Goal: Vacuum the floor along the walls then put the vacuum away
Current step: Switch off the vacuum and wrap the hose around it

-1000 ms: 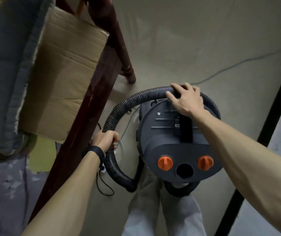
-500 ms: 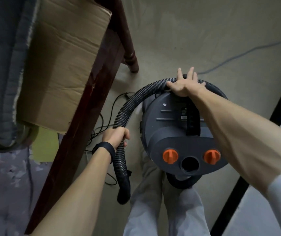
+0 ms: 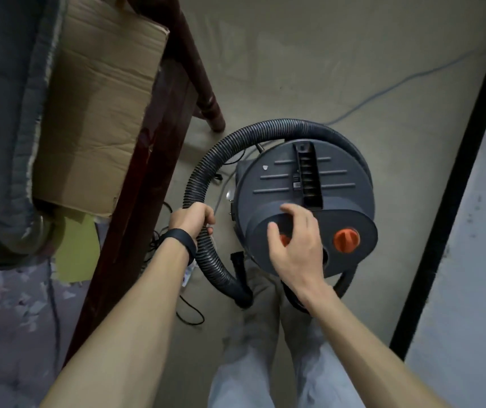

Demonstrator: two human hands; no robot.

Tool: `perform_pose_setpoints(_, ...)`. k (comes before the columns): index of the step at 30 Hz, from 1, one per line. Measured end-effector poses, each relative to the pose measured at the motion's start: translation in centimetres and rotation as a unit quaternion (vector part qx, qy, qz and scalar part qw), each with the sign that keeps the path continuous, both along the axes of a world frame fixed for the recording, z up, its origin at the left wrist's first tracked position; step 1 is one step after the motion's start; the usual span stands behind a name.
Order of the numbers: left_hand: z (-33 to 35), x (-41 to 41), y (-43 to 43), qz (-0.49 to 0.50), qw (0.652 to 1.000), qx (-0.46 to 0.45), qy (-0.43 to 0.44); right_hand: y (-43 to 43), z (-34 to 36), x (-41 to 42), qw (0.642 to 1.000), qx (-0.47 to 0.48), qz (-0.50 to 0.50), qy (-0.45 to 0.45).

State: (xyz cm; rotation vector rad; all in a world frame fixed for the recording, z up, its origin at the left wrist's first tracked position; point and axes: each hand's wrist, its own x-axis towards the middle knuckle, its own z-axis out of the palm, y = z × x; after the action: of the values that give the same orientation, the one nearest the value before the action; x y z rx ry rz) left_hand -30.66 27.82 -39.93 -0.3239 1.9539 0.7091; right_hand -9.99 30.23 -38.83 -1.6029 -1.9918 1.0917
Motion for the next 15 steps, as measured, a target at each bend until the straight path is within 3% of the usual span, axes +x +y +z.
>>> perform_pose_setpoints(3, 0.6, 0.6, -0.4, 0.031, 0.999, 0.008, -0.04, -3.9, -0.6, 1.5, 0.984, -0.125, 0.126, 0.005)
perform_pose_setpoints(6, 1.1, 1.0, -1.0, 0.03, 0.995, 0.012, -0.092, -6.7, -2.8, 2.3, 0.883, -0.349, 0.297, -0.102)
perform_pose_setpoints(9, 1.2, 0.4, -1.5, 0.029, 0.993, 0.017, -0.11, -8.3, -4.5, 3.9, 0.813, -0.423, 0.342, -0.208)
perform_pose_setpoints(12, 1.1, 0.0, -2.0, 0.024, 0.997, 0.02, -0.077, -9.4, -4.3, 6.1, 0.813, -0.43, 0.321, -0.225)
perform_pose_setpoints(15, 0.9, 0.4, -2.4, -0.046, 0.998, 0.0, 0.05, -10.1, -2.3, 7.0, 0.812, -0.439, 0.309, -0.229)
